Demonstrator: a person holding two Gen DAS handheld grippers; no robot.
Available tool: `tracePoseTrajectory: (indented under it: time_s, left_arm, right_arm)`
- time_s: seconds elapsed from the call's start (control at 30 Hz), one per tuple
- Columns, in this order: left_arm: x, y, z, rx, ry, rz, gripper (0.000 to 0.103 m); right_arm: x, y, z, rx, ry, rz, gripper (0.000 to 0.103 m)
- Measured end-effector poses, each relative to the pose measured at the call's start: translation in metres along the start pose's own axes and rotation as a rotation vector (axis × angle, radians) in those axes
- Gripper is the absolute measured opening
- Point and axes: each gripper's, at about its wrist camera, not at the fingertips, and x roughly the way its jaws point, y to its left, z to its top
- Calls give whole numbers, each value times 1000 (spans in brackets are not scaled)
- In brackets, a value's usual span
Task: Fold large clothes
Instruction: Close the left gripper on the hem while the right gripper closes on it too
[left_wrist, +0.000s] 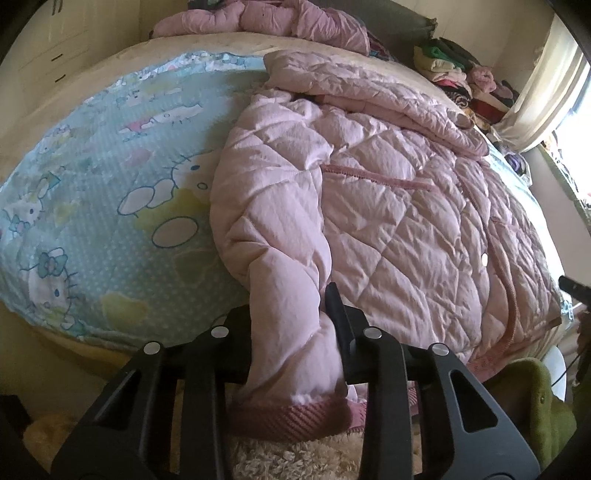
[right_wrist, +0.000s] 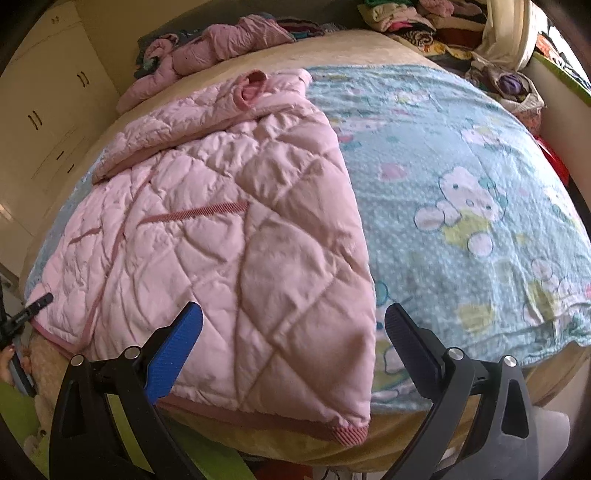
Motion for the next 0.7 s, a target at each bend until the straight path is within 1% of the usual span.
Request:
tracePoseTrajectory:
  time_s: [0.23, 0.3, 0.33, 0.37, 0.47, 0.53, 0.6, 0.67, 0.7]
  left_arm:
    - [-12, 0, 1, 0, -33, -5, 24]
    - [-12, 0, 0, -2, -34, -5, 24]
    - [-12, 0, 0, -3, -33, -4, 24]
    - [-12, 0, 0, -4, -32, -3, 24]
    - [-11, 0, -1, -2, -28, 5, 26]
    - [-11, 3, -1, -14, -26, -4, 27]
    - [-9, 8, -2, -33, -19, -11, 29]
    - [-8, 12, -3, -48, -15, -10, 33]
    - [-7, 15, -4, -58, -12, -12, 37]
  right_arm:
    - [13, -15, -19, 71, 68, 71, 98]
    - [15, -18, -24, 85, 81, 94, 97]
    - [16, -20, -27, 92, 84, 103, 86]
    - [17, -21, -30, 102, 95, 124, 79]
    - [16, -24, -34, 102, 94, 121, 68]
    - [14, -26, -37, 106, 83, 140, 64]
    - [15, -27, -39, 94, 86, 144, 62]
    - [19, -30, -42, 89, 107, 154, 62]
    - [23, -34, -44, 107, 123, 172, 62]
